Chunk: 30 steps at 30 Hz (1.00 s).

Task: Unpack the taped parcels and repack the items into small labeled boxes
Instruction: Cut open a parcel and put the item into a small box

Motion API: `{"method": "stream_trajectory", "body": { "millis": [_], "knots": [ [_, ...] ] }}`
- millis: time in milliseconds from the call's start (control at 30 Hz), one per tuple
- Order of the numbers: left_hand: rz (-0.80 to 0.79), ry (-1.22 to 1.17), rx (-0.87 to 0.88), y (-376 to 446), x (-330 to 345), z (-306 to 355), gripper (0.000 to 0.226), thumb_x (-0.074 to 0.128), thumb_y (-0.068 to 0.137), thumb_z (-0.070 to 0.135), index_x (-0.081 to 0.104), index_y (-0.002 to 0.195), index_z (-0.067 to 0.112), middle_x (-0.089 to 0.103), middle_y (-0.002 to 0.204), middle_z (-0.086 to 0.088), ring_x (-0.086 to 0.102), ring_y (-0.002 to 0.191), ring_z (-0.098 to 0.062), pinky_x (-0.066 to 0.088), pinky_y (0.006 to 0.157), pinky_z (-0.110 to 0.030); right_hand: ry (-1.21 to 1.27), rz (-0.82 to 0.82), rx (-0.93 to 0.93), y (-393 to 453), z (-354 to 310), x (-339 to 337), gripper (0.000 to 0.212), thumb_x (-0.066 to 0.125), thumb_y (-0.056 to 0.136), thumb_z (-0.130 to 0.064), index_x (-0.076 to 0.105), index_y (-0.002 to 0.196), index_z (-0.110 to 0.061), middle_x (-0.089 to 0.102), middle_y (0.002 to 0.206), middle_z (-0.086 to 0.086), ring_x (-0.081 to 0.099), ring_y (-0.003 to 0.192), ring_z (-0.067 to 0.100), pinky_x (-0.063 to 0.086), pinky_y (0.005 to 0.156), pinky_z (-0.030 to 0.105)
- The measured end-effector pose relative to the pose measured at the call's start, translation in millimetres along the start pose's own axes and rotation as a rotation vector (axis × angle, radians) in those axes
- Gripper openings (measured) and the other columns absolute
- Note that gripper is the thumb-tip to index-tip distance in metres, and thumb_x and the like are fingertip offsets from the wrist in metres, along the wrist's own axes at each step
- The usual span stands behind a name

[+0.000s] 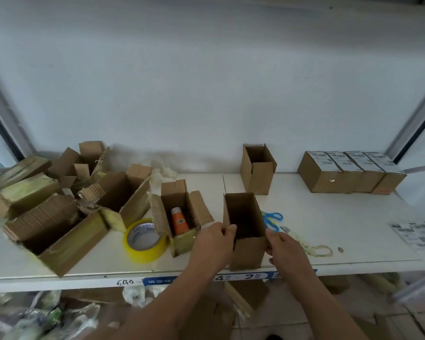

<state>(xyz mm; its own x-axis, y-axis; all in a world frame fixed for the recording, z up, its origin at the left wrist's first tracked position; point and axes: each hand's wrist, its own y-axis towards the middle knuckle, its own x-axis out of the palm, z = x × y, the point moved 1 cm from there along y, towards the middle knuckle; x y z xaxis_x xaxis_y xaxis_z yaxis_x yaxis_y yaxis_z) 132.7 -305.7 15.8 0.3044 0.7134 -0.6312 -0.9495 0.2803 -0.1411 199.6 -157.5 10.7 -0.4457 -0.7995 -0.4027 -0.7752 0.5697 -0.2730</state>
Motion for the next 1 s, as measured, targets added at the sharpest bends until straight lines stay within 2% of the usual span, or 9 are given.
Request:
{"method": "stream_trajectory", "body": {
  "millis": [100, 233, 333, 433, 533, 633, 767, 900, 1000],
  "knots": [
    [0.102, 0.163, 0.094, -1.0, -23.1, -4.5, 0.03, 0.039, 0.101, 0.049, 0.056, 0.086, 0.029, 0.058, 0.074, 0.011, 0.057, 0.065, -0.003, 0.045, 0.059, -0.019, -0.194, 0.106, -0.061, 0.6, -10.6, 4.1, 0.033, 0.04, 0.102, -0.042, 0.06, 0.102, -0.016, 0.061, 0.095, 0.003, 0.059, 0.084, 0.018, 0.044, 0.075, 0.029],
    [0.258, 0.303, 0.204, 12.0, -64.6, -12.0, 0.029, 0.037, 0.102, 0.044, 0.051, 0.083, 0.027, 0.053, 0.076, 0.01, 0.05, 0.065, -0.006, 0.043, 0.063, -0.026, -0.343, 0.222, -0.274, 4.3, -49.6, 19.0, 0.032, 0.044, 0.101, -0.041, 0.057, 0.122, -0.02, 0.059, 0.115, -0.002, 0.052, 0.095, 0.006, 0.042, 0.084, 0.021],
    [0.363, 0.389, 0.218, 29.4, -86.8, -26.8, 0.031, 0.036, 0.103, 0.041, 0.059, 0.093, 0.024, 0.059, 0.09, 0.006, 0.055, 0.078, -0.012, 0.05, 0.067, -0.033, -0.417, 0.088, -0.403, 11.1, -83.3, 45.1, 0.019, 0.045, 0.101, -0.038, 0.055, 0.113, -0.027, 0.056, 0.096, -0.012, 0.052, 0.081, 0.003, 0.04, 0.073, 0.016],
    [0.352, 0.38, 0.185, 46.5, -96.9, -52.1, 0.027, 0.038, 0.102, 0.039, 0.062, 0.098, 0.025, 0.057, 0.097, 0.007, 0.052, 0.092, -0.012, 0.05, 0.08, -0.033, -0.446, -0.114, -0.426, 18.3, -108.0, 82.5, 0.008, 0.046, 0.101, -0.039, 0.051, 0.104, -0.033, 0.056, 0.088, -0.018, 0.055, 0.079, -0.001, 0.039, 0.066, 0.014],
    [0.323, 0.38, 0.152, 63.3, -97.8, -77.0, 0.024, 0.041, 0.101, 0.038, 0.062, 0.095, 0.027, 0.055, 0.099, 0.007, 0.051, 0.095, -0.012, 0.047, 0.087, -0.032, -0.47, -0.227, -0.436, 32.7, -118.5, 121.0, 0.016, 0.047, 0.099, -0.038, 0.059, 0.103, -0.029, 0.061, 0.094, -0.013, 0.057, 0.089, 0.004, 0.048, 0.08, 0.023],
    [0.286, 0.306, 0.085, 71.6, -98.9, -93.1, 0.023, 0.043, 0.099, 0.039, 0.061, 0.089, 0.027, 0.054, 0.099, 0.008, 0.053, 0.094, -0.012, 0.049, 0.085, -0.033, -0.432, -0.311, -0.341, 46.6, -121.2, 150.7, 0.026, 0.046, 0.099, -0.037, 0.064, 0.109, -0.022, 0.064, 0.101, -0.003, 0.059, 0.095, 0.013, 0.051, 0.089, 0.034],
    [0.251, 0.225, 0.025, 75.3, -100.8, -105.5, 0.017, 0.052, 0.095, 0.042, 0.059, 0.089, 0.028, 0.051, 0.103, 0.012, 0.052, 0.093, -0.009, 0.051, 0.084, -0.031, -0.239, -0.367, -0.137, 65.2, -117.3, 178.5, 0.029, 0.046, 0.1, -0.039, 0.065, 0.107, -0.019, 0.064, 0.103, 0.005, 0.061, 0.09, 0.019, 0.052, 0.076, 0.031],
    [0.209, 0.191, -0.009, 80.7, -100.5, -112.5, 0.011, 0.059, 0.092, 0.038, 0.06, 0.096, 0.028, 0.05, 0.106, 0.012, 0.052, 0.091, -0.007, 0.05, 0.082, -0.027, -0.17, -0.403, 0.059, 81.4, -108.9, 205.3, 0.039, 0.044, 0.095, -0.052, 0.061, 0.116, -0.024, 0.062, 0.11, 0.002, 0.059, 0.1, 0.025, 0.05, 0.094, 0.046],
    [0.22, 0.161, -0.033, 82.2, -98.3, -115.6, 0.011, 0.061, 0.091, 0.037, 0.06, 0.099, 0.03, 0.05, 0.106, 0.012, 0.053, 0.091, -0.005, 0.052, 0.082, -0.027, -0.134, -0.415, 0.183, 86.1, -103.2, 216.1, 0.043, 0.044, 0.096, -0.053, 0.056, 0.121, -0.019, 0.059, 0.115, 0.005, 0.055, 0.106, 0.027, 0.046, 0.099, 0.047]
  ]
}}
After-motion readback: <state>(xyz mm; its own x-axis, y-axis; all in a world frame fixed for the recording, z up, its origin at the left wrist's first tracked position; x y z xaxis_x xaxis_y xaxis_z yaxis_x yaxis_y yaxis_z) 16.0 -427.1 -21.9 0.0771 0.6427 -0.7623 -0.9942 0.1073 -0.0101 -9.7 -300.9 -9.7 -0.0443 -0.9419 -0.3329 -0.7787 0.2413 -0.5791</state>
